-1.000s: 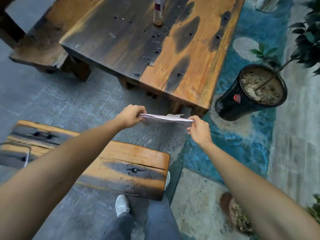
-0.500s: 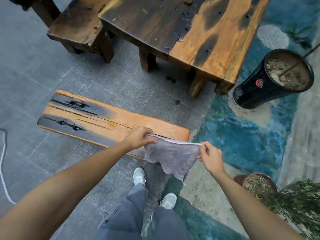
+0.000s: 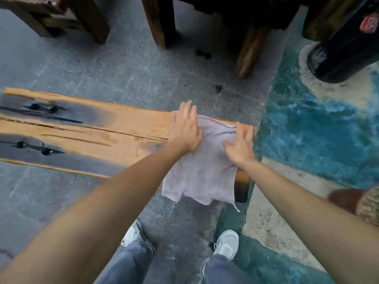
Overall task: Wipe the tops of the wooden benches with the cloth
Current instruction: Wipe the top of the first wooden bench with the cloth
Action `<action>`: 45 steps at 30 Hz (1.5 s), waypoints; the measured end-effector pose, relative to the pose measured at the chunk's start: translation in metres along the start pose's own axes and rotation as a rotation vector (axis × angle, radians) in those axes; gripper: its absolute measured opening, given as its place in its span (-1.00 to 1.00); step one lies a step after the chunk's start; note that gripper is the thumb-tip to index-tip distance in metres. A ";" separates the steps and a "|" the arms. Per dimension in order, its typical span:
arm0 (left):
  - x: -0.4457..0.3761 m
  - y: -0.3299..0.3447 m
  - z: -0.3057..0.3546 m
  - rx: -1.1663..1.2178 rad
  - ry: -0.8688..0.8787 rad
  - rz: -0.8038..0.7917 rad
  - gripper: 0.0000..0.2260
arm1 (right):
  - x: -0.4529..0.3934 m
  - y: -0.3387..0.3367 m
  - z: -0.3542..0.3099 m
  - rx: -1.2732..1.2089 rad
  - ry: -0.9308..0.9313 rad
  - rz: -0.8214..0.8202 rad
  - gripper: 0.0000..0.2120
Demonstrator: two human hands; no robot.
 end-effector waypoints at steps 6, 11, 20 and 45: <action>0.028 0.106 -0.008 0.041 0.193 0.055 -0.46 | -0.008 0.102 0.016 0.414 -0.140 0.157 -0.36; 0.064 0.145 0.010 0.123 0.129 0.176 -0.42 | 0.028 0.118 0.061 0.468 -0.119 0.369 -0.38; 0.078 0.156 0.041 0.154 0.165 0.130 -0.45 | 0.044 0.106 0.086 0.419 0.065 0.352 -0.39; 0.079 0.142 -0.020 0.170 -0.018 0.154 -0.45 | 0.050 0.159 0.035 0.331 0.213 0.476 -0.45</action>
Point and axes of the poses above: each hand's wrist, its own x-axis away from the middle knuckle, its own y-axis out of the palm, z = x × y, the point moved 5 cm from there along -x, towards the middle knuckle, and after that the axes turned 4 degrees about -z, right-handed, at the moved point
